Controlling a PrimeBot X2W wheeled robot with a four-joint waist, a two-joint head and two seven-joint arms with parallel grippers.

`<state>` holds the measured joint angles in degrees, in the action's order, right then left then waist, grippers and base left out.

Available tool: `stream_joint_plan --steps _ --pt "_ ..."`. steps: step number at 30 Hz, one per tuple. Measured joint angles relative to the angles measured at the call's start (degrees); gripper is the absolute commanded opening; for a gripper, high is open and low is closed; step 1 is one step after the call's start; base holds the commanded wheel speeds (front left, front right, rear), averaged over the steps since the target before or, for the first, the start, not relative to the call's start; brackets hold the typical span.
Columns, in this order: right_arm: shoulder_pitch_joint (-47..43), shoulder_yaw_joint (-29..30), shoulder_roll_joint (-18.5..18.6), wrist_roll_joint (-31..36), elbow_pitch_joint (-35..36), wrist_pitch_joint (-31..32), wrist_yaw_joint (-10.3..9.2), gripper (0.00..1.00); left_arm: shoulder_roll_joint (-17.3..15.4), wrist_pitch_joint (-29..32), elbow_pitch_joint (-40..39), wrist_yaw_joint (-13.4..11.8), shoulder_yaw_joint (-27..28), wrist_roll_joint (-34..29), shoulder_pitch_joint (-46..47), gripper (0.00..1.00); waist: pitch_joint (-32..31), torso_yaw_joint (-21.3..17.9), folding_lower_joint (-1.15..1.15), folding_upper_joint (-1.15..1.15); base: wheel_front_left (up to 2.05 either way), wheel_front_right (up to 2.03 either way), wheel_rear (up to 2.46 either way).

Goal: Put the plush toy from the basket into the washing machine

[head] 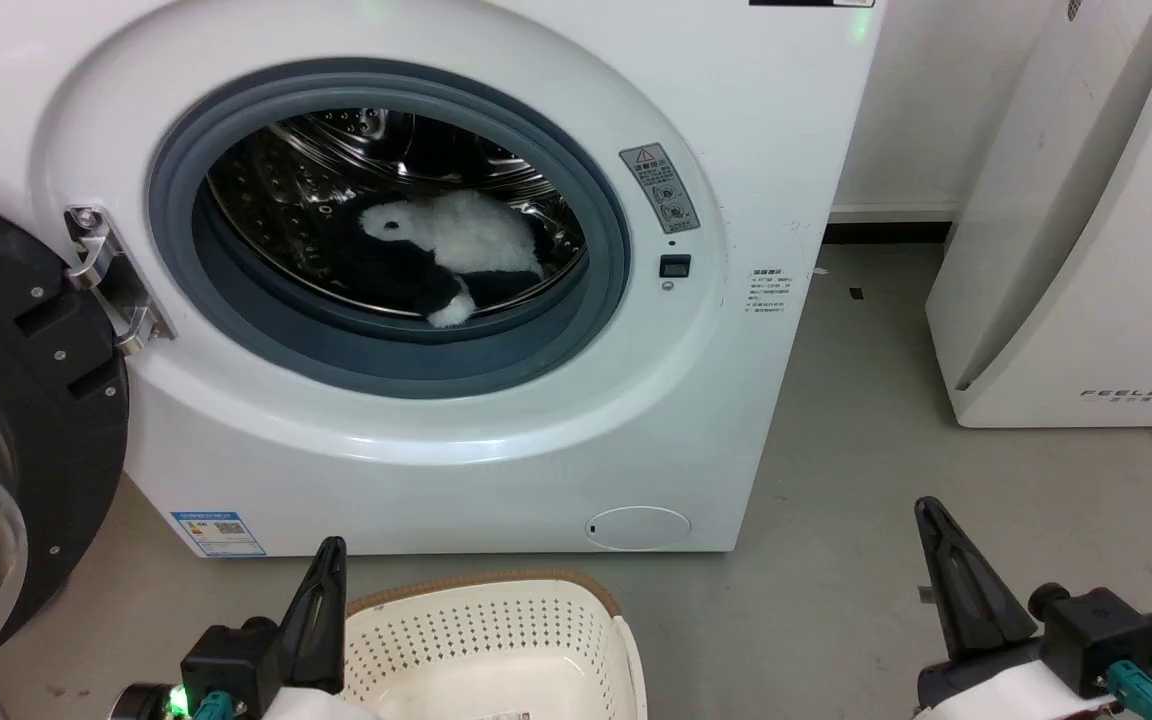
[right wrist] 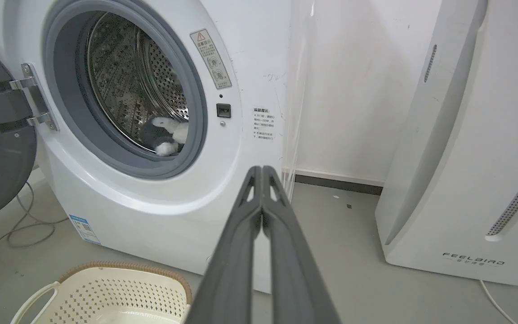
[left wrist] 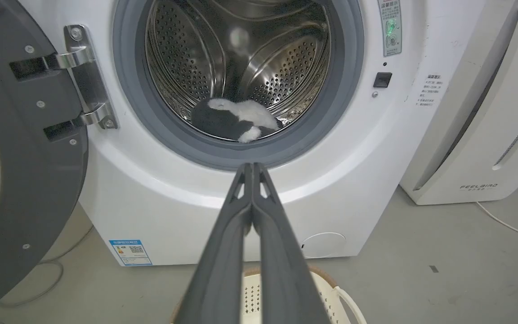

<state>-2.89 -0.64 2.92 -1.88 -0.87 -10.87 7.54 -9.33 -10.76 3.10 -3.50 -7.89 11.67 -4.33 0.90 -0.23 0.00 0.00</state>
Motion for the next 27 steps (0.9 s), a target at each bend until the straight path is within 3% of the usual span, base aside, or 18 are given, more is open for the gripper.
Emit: stream_joint_plan --steps 27 --pt "0.25 0.14 0.0 0.42 0.09 3.27 0.0 0.0 1.86 3.25 -0.91 1.07 2.33 -3.44 1.1 0.0 -0.27 0.07 0.0 0.0 0.0 0.0 0.0"
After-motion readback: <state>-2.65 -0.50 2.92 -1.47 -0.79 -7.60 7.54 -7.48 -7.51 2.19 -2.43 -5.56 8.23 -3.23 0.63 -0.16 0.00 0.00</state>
